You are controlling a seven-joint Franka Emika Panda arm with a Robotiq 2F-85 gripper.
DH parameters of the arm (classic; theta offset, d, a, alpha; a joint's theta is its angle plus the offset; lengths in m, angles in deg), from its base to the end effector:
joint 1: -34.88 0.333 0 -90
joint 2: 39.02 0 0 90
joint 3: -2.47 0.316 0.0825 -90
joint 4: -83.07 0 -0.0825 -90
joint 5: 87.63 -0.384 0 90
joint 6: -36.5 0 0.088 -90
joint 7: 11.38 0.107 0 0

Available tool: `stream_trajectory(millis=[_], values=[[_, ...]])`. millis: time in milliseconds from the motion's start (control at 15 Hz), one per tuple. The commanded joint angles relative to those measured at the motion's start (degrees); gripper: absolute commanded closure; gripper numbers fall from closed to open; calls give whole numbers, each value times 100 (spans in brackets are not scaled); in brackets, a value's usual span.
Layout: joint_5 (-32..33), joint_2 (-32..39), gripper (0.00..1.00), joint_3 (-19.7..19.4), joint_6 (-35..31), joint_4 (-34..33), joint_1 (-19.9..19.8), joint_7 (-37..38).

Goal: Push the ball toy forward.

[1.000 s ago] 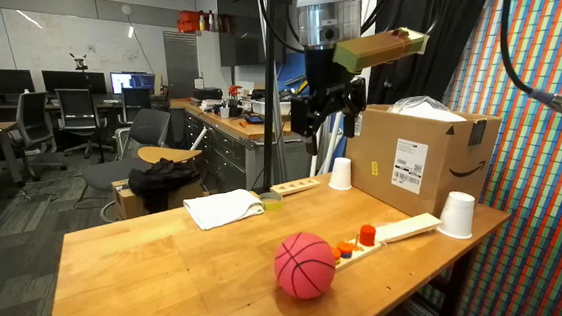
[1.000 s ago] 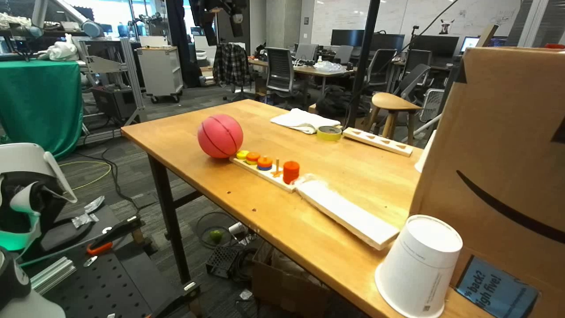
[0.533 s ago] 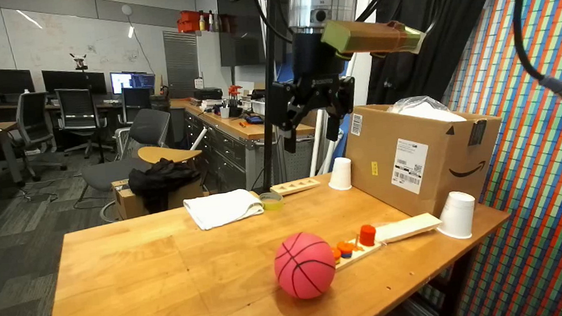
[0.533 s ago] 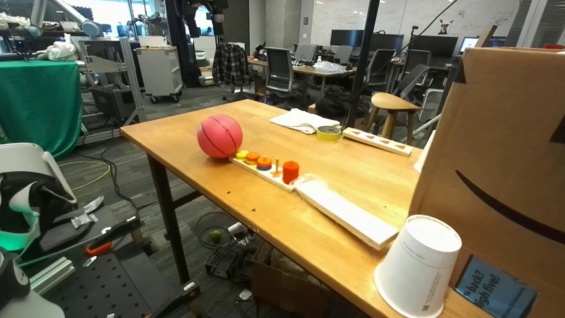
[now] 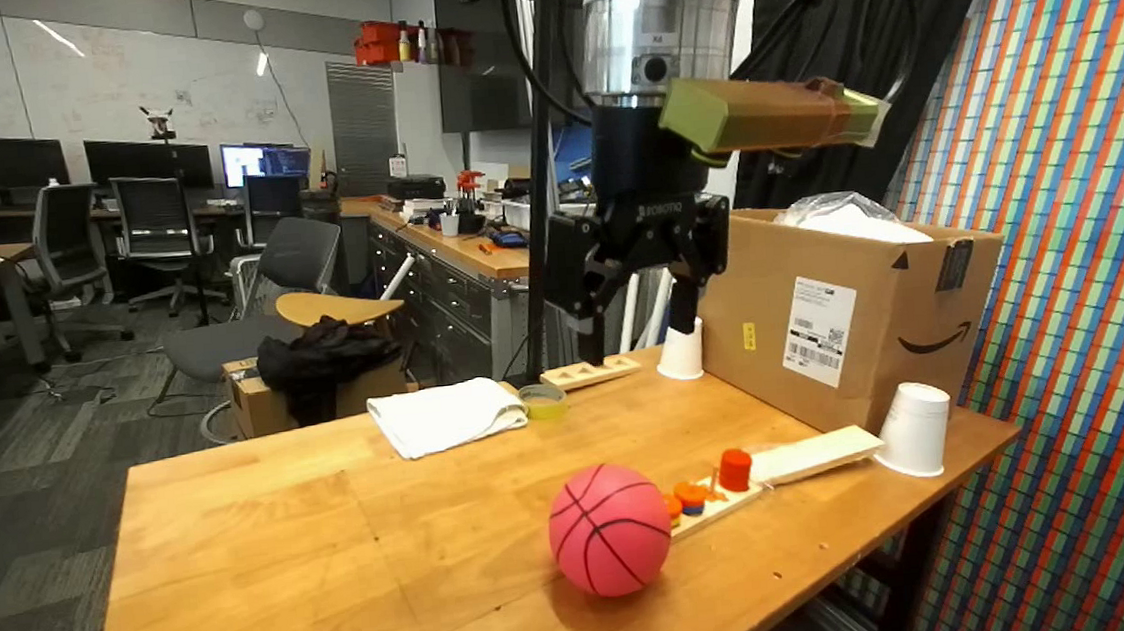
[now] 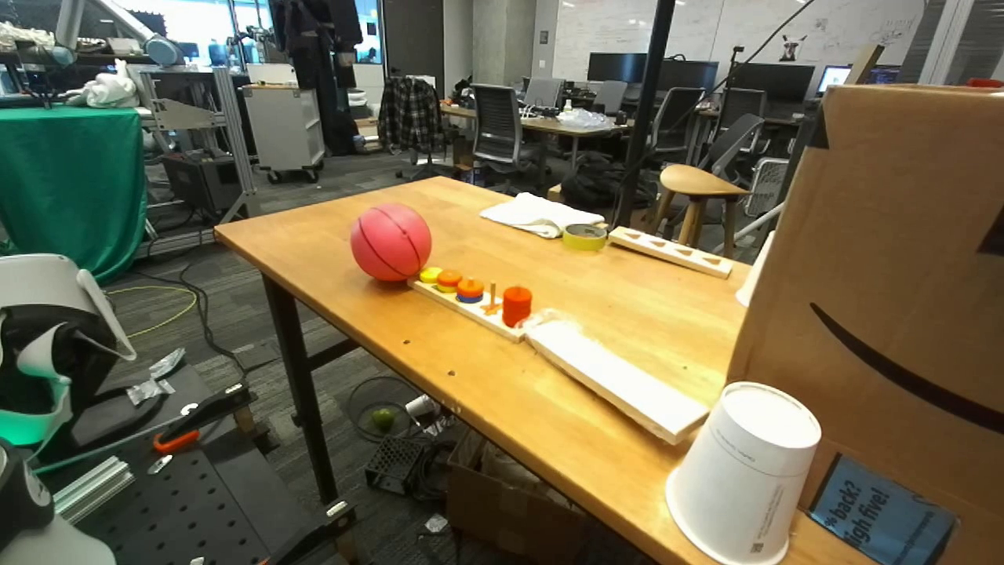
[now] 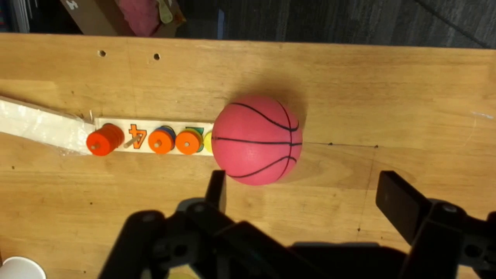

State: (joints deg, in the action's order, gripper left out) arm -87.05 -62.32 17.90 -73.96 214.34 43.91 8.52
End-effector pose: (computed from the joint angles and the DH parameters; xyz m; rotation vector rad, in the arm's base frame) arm 0.3940 0.1885 0.5062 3.0424 0.0967 0.1071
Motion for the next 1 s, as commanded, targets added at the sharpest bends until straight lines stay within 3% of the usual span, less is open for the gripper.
stream_trajectory(millis=[0,333,933], values=[[-176,-63,0,3,225,262,28,184],[-213,275,0,-8,463,264,-5,222],[3,1526,0,-16,495,-86,-49,485]])
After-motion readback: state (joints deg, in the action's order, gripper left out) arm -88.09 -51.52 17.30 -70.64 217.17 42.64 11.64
